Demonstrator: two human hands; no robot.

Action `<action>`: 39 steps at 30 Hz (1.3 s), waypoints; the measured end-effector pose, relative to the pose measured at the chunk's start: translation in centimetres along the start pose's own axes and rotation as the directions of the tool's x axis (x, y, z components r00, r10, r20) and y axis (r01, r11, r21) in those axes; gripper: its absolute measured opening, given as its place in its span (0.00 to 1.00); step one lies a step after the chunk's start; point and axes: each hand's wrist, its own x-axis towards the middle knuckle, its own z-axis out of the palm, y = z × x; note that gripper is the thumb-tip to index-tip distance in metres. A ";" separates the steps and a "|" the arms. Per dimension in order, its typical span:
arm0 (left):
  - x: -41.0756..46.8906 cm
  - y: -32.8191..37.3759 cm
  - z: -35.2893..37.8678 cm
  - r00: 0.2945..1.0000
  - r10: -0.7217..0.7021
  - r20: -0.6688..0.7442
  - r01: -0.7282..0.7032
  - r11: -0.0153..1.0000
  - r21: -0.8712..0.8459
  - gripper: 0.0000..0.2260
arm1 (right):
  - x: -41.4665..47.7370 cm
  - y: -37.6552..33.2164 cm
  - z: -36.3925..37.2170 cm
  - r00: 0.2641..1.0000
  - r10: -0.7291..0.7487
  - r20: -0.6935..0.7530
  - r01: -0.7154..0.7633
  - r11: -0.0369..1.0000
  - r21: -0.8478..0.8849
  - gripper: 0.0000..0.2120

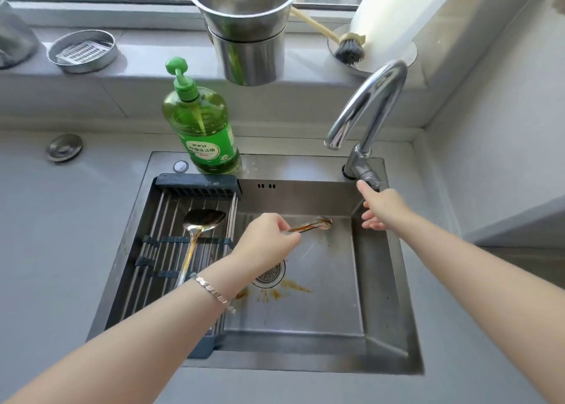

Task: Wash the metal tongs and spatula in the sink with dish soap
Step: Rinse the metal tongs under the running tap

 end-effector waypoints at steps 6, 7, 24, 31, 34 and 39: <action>2.1 1.1 -0.4 0.999 0.001 -0.053 0.002 0.998 0.058 0.10 | 3.4 -2.5 0.8 0.997 0.066 -0.035 -0.066 0.998 0.000 0.19; 2.4 1.2 -0.4 0.998 0.010 -0.066 -0.006 0.998 0.065 0.10 | 3.8 -2.6 0.8 0.995 0.083 -0.046 -0.083 0.997 0.005 0.18; 2.2 1.4 -1.0 0.967 0.170 -0.188 -0.175 0.985 -0.011 0.06 | 6.3 0.1 1.6 0.980 0.004 -0.201 -0.013 0.999 -0.042 0.22; 1.5 0.9 -1.3 0.959 0.178 -0.222 -0.191 0.981 -0.035 0.06 | 6.1 0.5 1.5 0.979 -0.006 -0.202 -0.010 0.997 -0.075 0.20; 1.3 0.7 -1.4 0.956 0.170 -0.239 -0.186 0.981 -0.049 0.06 | 4.4 -0.1 1.6 0.984 0.025 -0.178 -0.019 0.999 0.036 0.22; 0.8 0.2 -1.1 0.957 0.155 -0.246 -0.180 0.980 -0.082 0.07 | -2.5 -2.0 3.6 0.950 -0.022 0.312 -0.168 0.805 0.569 0.13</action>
